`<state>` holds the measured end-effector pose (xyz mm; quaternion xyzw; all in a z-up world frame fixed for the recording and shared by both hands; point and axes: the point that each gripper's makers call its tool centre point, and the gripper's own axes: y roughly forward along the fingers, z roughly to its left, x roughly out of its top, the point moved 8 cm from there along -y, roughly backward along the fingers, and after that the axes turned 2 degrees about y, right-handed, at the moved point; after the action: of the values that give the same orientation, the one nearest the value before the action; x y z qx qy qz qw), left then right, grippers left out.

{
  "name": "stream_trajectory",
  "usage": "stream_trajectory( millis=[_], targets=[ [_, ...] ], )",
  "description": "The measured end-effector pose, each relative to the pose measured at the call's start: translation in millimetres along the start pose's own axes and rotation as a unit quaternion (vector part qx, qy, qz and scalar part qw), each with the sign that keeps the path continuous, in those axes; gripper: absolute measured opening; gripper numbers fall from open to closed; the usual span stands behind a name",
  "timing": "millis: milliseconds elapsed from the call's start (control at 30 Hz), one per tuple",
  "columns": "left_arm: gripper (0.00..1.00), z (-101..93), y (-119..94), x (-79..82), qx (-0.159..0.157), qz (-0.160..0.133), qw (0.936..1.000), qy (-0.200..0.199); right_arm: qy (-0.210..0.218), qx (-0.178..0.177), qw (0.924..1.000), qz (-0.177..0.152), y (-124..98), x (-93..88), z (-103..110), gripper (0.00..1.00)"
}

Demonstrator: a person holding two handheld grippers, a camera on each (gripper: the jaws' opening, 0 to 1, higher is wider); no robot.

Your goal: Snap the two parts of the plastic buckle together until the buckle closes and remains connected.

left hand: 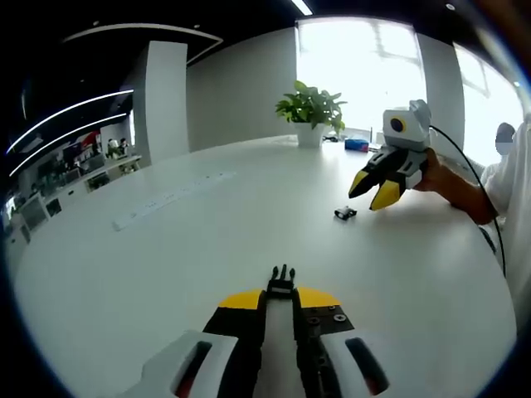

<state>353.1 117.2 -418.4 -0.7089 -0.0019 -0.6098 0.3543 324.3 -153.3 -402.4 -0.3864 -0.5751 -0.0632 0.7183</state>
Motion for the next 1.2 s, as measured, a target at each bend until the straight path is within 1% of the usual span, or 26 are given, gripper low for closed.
stream_trajectory(
  millis=[233,667,1200],
  targets=[
    [0.12,0.4,1.2,0.8,-0.001,0.001,1.0000,0.001,-0.002,0.001,1.0000,0.001,0.7,0.0,0.5,0.24],
    [0.12,6.9,2.2,0.5,-0.001,0.000,1.0000,0.000,-0.002,0.001,1.0000,0.005,2.3,-1.2,0.0,0.24],
    [0.13,5.7,0.9,0.6,0.003,0.002,1.0000,-0.002,-0.002,-0.001,1.0000,0.006,2.7,-1.3,-0.8,0.24]
  ],
)
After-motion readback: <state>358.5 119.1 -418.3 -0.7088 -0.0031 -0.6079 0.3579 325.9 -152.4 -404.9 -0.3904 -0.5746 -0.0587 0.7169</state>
